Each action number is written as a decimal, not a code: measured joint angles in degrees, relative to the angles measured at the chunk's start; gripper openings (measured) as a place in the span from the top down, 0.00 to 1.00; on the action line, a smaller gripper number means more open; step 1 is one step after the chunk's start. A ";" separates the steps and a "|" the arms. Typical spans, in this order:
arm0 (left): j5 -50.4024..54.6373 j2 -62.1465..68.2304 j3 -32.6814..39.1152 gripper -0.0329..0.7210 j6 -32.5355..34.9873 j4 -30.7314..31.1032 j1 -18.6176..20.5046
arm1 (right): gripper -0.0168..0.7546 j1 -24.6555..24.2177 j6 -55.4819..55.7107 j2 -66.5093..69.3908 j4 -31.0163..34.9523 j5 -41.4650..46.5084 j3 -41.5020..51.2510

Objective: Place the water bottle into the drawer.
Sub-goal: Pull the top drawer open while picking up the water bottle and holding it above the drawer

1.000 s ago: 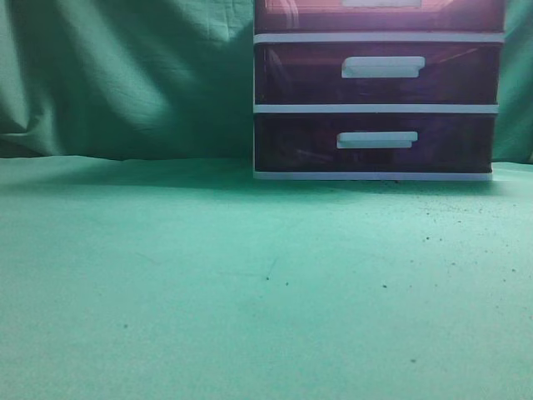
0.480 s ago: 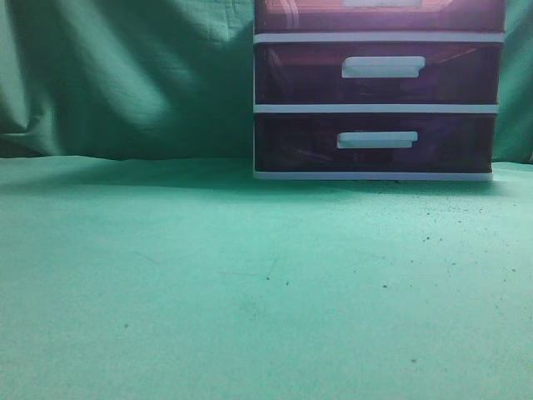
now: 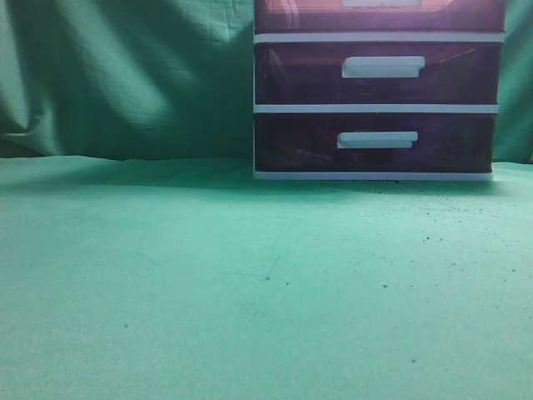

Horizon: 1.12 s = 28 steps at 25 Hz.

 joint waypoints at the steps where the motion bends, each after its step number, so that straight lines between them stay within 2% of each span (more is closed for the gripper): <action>1: 0.00 0.00 0.00 0.51 0.00 0.14 0.00 | 0.91 0.00 0.00 0.00 0.00 0.00 0.00; 2: 0.00 0.00 0.00 0.56 0.00 0.42 0.00 | 0.91 0.00 0.00 0.00 0.00 0.00 0.00; 6: 1.78 -3.75 0.00 0.54 0.00 4.29 -0.55 | 0.91 0.00 0.00 0.00 0.00 0.00 0.00; 9: 2.98 -10.10 -0.49 0.54 -2.42 7.70 -3.55 | 0.91 0.00 0.00 0.00 0.00 0.00 0.00; 13: 10.10 -17.74 -4.44 0.54 -6.35 12.00 -10.99 | 0.91 0.00 0.00 0.00 0.00 0.00 0.00; 21: 26.65 -23.04 -10.38 0.54 -7.32 11.54 -28.73 | 0.91 0.00 -0.10 0.00 -0.11 -1.41 0.00; 25: 30.96 -24.09 -11.35 0.54 -7.40 11.07 -36.75 | 0.91 0.00 1.84 0.00 6.24 -9.75 0.00; 28: 34.34 -25.20 -11.48 0.54 -7.40 10.41 -40.85 | 0.91 0.00 2.77 0.00 9.87 -20.81 0.00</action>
